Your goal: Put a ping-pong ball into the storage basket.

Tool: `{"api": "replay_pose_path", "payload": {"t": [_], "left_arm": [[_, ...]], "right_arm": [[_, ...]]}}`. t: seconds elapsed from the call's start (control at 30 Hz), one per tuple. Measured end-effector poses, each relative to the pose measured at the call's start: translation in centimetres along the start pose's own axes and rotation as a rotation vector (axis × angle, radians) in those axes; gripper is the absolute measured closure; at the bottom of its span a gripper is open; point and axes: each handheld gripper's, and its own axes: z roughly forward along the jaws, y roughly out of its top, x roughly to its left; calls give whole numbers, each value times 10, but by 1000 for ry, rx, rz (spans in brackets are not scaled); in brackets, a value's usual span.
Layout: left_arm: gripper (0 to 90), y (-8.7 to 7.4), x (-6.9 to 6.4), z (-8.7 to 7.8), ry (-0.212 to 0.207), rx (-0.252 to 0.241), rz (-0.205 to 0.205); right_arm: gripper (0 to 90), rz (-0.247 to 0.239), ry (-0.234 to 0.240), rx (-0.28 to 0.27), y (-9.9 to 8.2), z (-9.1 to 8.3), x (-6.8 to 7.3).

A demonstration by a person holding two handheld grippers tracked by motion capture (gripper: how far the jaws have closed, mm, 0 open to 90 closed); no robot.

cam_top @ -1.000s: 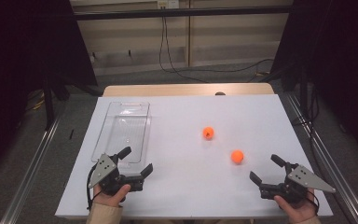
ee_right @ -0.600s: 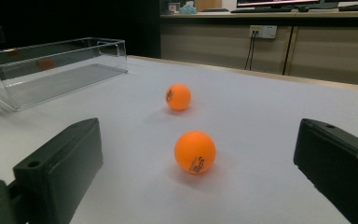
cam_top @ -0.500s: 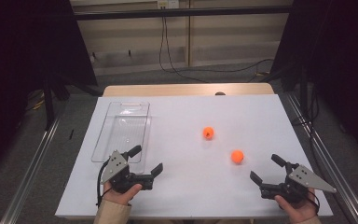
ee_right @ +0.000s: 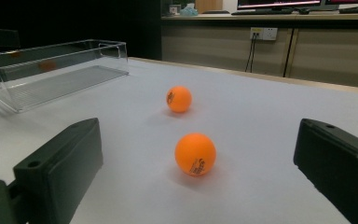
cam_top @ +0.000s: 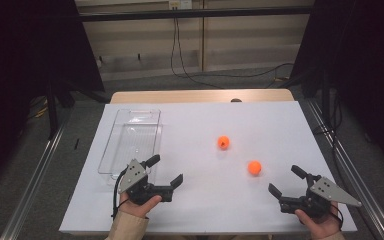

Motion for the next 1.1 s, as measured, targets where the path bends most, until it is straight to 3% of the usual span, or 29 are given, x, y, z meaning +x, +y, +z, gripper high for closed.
{"api": "replay_pose_path", "payload": {"t": [0.13,0.33,0.4,0.43,0.53,0.63,0.7,0.83,0.87,0.97,1.1], "left_arm": [[9,1,0,1,8,13,17],[9,0,-2,6,6,12,5],[8,1,-1,7,-8,18,27],[9,1,-2,7,0,13,12],[9,1,-1,7,-2,29,39],[9,0,-4,9,1,23,9],[9,0,-2,10,-8,36,41],[9,0,-6,13,-3,31,14],[9,0,-4,13,-11,39,38],[9,-1,-6,16,-11,27,16],[9,-1,-6,17,-6,38,21]], "right_arm": [[7,0,0,0,0,0,0],[7,-1,0,1,0,0,0],[7,0,1,1,0,0,0],[7,-1,0,0,0,0,0],[7,0,0,-1,0,0,0],[8,-1,0,-1,0,0,0],[8,0,-1,-2,0,0,0],[8,-3,-1,0,0,0,0],[8,0,-2,-2,0,0,0],[8,-3,0,-1,0,0,0],[8,-3,-3,0,0,0,0]]}}
